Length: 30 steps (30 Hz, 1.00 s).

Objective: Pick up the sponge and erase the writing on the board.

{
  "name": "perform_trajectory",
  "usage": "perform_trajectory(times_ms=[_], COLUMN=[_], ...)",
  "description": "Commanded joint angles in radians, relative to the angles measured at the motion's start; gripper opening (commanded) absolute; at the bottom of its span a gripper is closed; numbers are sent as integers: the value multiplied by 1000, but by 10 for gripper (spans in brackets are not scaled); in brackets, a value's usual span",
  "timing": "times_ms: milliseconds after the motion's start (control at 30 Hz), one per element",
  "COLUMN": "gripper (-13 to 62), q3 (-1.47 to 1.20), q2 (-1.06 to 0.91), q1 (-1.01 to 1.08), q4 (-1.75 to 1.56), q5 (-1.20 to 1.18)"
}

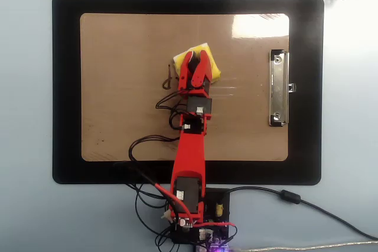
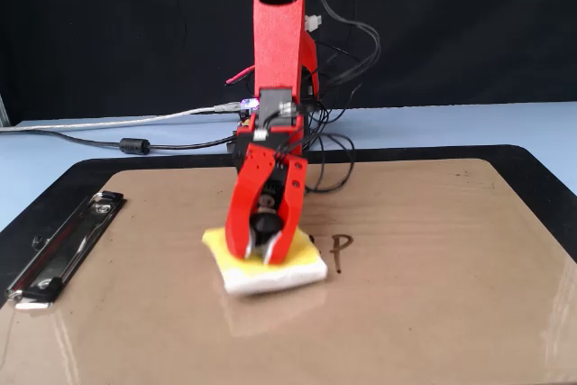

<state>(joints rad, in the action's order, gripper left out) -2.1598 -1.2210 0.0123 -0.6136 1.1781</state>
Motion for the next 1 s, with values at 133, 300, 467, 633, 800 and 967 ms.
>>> perform_trajectory(times_ms=[133, 300, 467, 633, 800, 967], gripper=[-80, -80, -80, -80, -80, -80], q3=[-345, -106, 101, -302, -445, -72], q2=[-337, -101, 106, -242, -383, -43], q1=[-64, -89, -137, -176, -236, -222], q4=[-12, -14, -12, -15, -9, -6], q5=[37, 61, 69, 152, 206, 195])
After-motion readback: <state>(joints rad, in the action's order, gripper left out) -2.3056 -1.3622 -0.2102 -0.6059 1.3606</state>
